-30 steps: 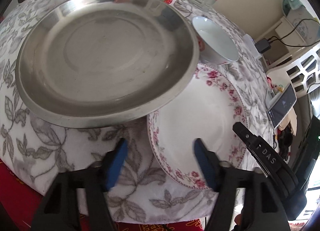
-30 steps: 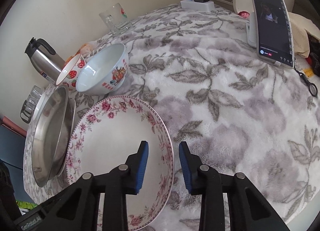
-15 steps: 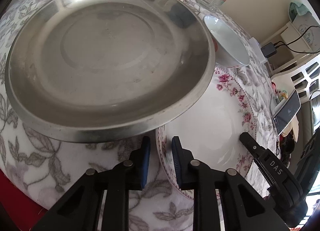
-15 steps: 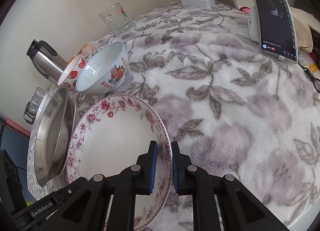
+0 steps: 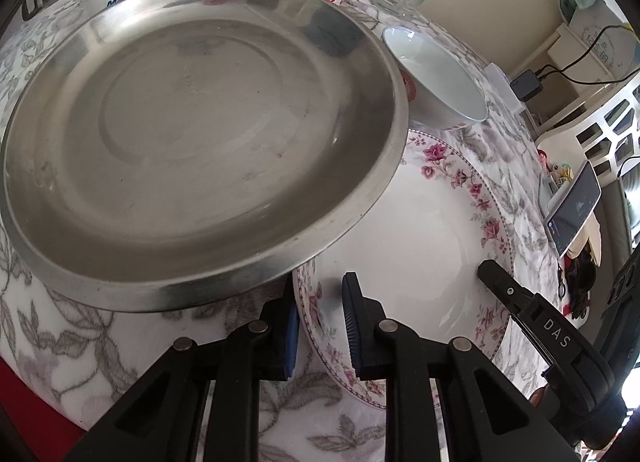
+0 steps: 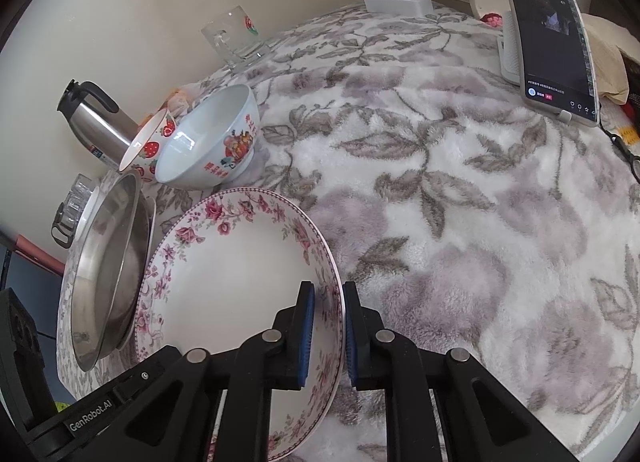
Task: Organize plates and bowls
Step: 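Lift the pink-floral plate on edge with both grippers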
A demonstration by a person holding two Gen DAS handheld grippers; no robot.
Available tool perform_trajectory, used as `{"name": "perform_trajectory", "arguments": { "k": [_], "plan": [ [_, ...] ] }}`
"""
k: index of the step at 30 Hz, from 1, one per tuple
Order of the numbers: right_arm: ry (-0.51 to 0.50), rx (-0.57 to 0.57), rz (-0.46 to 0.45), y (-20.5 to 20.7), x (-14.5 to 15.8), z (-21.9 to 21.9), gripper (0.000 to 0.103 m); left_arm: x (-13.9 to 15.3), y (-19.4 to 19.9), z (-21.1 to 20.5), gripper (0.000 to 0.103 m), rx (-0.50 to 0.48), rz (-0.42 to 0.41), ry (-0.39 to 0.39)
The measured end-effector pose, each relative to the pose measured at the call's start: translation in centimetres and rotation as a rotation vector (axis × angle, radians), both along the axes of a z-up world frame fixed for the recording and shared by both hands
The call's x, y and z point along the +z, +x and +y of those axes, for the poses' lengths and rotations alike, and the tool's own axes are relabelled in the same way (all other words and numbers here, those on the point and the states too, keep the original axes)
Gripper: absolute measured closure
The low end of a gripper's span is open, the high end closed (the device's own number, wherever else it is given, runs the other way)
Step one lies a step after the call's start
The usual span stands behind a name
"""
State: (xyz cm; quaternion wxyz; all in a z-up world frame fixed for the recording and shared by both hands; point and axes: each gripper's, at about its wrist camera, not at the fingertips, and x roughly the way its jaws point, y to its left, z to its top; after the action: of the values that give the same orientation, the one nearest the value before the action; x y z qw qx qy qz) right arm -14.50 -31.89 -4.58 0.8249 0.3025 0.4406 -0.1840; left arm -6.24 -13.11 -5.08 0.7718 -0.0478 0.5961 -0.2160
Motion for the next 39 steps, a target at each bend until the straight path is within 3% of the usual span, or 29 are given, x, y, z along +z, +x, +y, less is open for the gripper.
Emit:
{"name": "perform_trajectory", "arguments": {
  "k": [9, 16, 32, 39],
  "plan": [
    [0.001, 0.014, -0.014, -0.4, 0.3, -0.1, 0.088, 0.3, -0.2, -0.4, 0.082, -0.030, -0.028, 0.021],
    [-0.039, 0.008, -0.041, -0.6, 1.4, 0.0, 0.088, 1.7, -0.9, -1.0, 0.082, -0.074, -0.109, 0.045],
    [-0.102, -0.023, -0.073, -2.5, 3.1, -0.3, 0.088, 3.3, -1.9, -2.3, 0.080, -0.140, -0.171, 0.028],
    [-0.134, -0.053, -0.129, -3.7, 5.0, -0.2, 0.088, 4.9, -2.5, -2.5, 0.080, -0.166, -0.219, -0.001]
  ]
}}
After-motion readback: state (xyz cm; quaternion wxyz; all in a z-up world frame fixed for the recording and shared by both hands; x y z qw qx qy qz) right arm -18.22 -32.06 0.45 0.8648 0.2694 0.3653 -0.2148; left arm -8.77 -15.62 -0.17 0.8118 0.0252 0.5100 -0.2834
